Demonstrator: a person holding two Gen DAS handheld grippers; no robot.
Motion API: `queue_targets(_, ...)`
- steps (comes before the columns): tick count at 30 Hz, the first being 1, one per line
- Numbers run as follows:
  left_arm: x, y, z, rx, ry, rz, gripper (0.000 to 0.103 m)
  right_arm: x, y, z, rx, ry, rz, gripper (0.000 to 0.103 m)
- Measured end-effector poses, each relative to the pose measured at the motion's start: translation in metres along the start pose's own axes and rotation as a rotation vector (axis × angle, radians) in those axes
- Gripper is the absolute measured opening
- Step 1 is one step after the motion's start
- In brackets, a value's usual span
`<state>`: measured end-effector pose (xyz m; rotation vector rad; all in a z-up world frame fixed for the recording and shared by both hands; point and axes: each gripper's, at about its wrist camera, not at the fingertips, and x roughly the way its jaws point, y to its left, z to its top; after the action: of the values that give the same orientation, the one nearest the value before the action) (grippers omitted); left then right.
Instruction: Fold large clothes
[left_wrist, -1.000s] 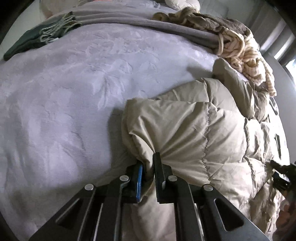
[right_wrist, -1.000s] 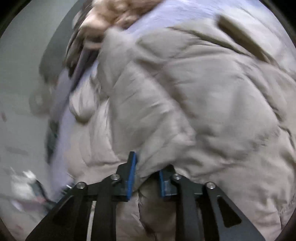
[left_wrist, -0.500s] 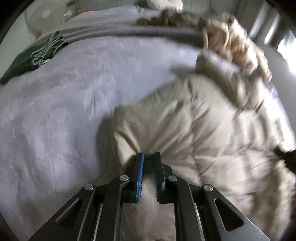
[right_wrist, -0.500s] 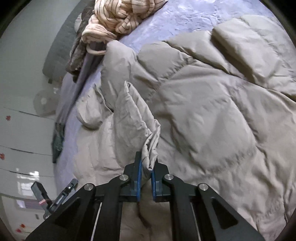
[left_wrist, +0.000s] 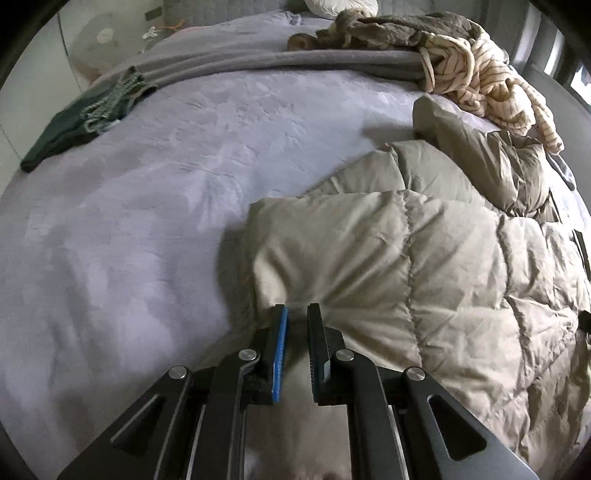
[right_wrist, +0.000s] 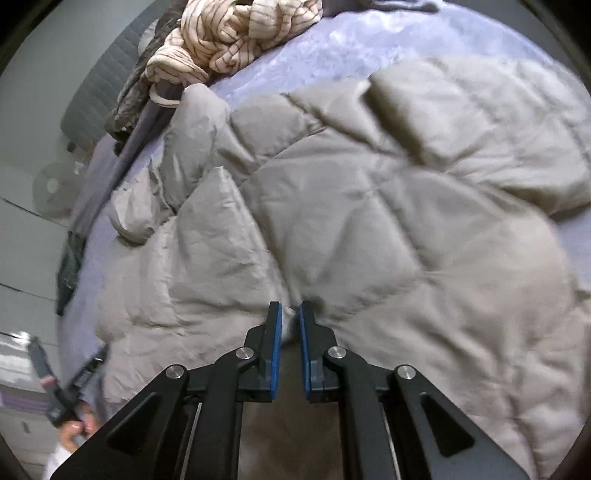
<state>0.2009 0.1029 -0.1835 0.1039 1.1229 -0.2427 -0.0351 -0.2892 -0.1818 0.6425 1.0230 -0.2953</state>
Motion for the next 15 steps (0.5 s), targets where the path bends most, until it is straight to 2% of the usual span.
queue_targets(6, -0.035, -0.021, -0.015, 0.026, 0.0, 0.002, 0.012, -0.022, -0.013, -0.009, 0.007, 0.039, 0.015, 0.013)
queue_targets(8, -0.045, -0.033, -0.02, 0.023, 0.005, -0.012, 0.012, -0.029, -0.018, -0.012, 0.022, 0.046, 0.033, 0.023)
queue_targets(10, -0.052, -0.048, -0.024, 0.015, 0.014, -0.033, 0.012, -0.033, -0.02, -0.014, 0.041, 0.047, 0.054, 0.048)
queue_targets(15, -0.059, -0.097, -0.034, 0.014, 0.05, -0.084, 0.012, -0.052, -0.037, -0.017, 0.064, 0.037, 0.08, 0.055)
